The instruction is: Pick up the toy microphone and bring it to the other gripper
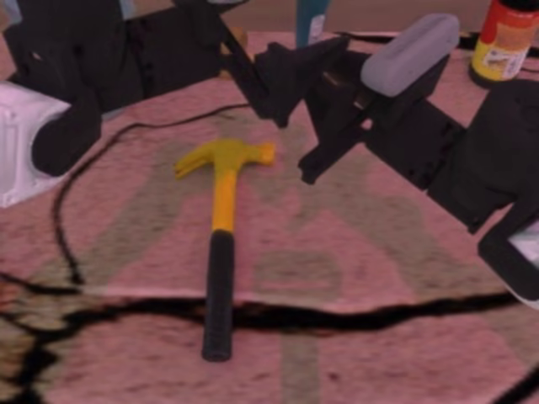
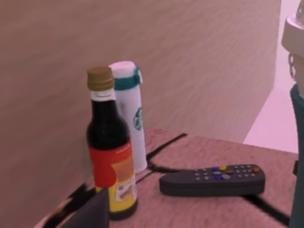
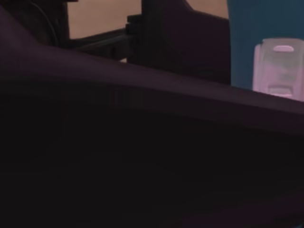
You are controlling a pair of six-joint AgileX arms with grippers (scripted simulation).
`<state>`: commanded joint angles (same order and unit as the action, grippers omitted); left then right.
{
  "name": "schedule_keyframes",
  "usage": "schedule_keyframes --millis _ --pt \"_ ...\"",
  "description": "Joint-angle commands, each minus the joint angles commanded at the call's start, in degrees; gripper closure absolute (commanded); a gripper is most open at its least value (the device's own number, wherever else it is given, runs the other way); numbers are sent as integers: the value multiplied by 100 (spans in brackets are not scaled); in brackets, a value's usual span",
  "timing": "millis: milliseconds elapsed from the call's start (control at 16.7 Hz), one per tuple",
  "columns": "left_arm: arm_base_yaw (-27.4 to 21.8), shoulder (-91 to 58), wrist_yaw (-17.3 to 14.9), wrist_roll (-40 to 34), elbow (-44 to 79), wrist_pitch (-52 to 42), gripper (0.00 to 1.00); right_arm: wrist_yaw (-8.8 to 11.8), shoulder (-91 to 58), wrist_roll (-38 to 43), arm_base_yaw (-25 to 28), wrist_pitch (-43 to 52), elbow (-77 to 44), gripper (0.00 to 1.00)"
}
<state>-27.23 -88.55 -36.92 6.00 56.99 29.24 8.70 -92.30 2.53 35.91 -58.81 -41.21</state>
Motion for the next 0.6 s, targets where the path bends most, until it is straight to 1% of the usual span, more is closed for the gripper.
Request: schedule_keyframes --millis 120,360,600 --pt "-147 -203 143 -7 163 46 0 0 0 0 0 0 0 100" --pt "-161 -222 157 -8 179 50 0 0 0 0 0 0 0 100" --pt "-161 -222 157 -8 179 50 30 0 0 0 0 0 0 100"
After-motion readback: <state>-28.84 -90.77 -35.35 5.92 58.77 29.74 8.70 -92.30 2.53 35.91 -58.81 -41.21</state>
